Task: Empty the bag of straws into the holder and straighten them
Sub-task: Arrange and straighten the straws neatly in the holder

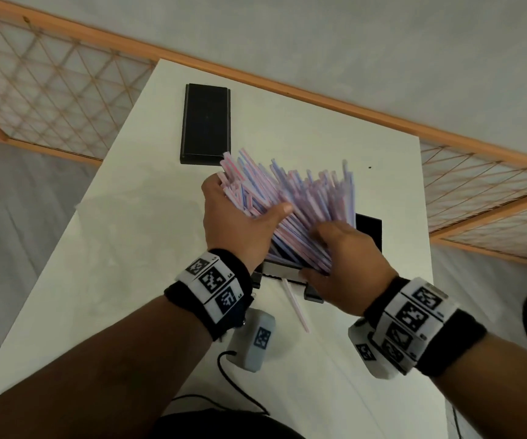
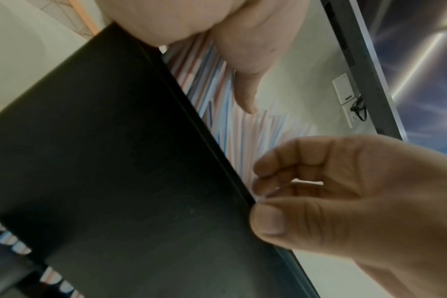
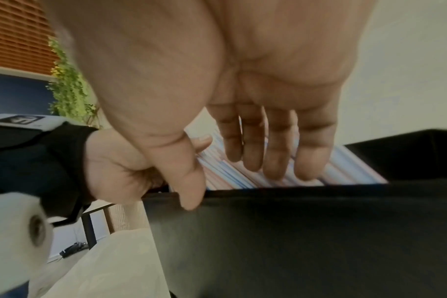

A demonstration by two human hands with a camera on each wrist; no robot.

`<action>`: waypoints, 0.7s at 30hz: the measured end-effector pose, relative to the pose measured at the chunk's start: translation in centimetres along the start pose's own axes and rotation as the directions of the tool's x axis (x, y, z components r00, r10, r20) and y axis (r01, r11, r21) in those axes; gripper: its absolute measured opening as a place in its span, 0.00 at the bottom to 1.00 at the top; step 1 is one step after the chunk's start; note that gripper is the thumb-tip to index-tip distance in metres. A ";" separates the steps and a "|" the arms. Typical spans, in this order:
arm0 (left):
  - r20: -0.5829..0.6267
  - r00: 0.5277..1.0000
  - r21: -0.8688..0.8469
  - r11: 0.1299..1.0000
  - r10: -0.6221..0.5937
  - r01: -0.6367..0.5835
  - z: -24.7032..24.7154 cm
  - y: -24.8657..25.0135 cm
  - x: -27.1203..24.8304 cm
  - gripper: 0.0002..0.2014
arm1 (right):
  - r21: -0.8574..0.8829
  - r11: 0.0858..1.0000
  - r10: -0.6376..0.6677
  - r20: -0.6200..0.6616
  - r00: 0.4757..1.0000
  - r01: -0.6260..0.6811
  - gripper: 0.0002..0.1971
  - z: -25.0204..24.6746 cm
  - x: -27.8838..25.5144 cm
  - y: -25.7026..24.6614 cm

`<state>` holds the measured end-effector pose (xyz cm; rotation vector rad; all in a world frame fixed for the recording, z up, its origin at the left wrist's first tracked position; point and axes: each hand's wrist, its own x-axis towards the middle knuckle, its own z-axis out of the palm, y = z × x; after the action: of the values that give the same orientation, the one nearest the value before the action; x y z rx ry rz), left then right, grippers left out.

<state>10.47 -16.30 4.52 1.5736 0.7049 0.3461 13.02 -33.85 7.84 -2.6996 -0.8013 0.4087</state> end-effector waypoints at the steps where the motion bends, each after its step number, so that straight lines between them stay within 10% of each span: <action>1: 0.000 1.000 -0.005 1.000 -0.010 0.010 0.0 0.1 0.0 0.40 | -0.002 1.000 -0.012 -0.032 0.999 0.012 0.21 0.3 -0.4 0.1; 6: 0.011 0.998 -0.018 0.998 -0.067 0.068 -0.5 0.2 -0.6 0.43 | -0.038 0.998 0.059 0.192 0.980 -0.053 0.11 2.0 -1.1 0.3; 13: 0.002 1.000 0.025 1.000 0.004 -0.004 -0.8 0.6 -1.3 0.43 | -0.041 0.999 -0.028 -0.215 0.976 0.020 0.06 3.3 -4.7 -2.0; 21: -0.105 0.993 0.006 0.999 0.054 -0.053 -0.3 2.3 0.2 0.46 | -0.127 0.926 0.377 0.220 0.900 -0.357 0.17 8.7 -3.5 -0.7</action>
<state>11.01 -15.91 6.76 1.5878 0.7454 0.4705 6.81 -33.53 0.80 -2.9195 -0.3618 0.8200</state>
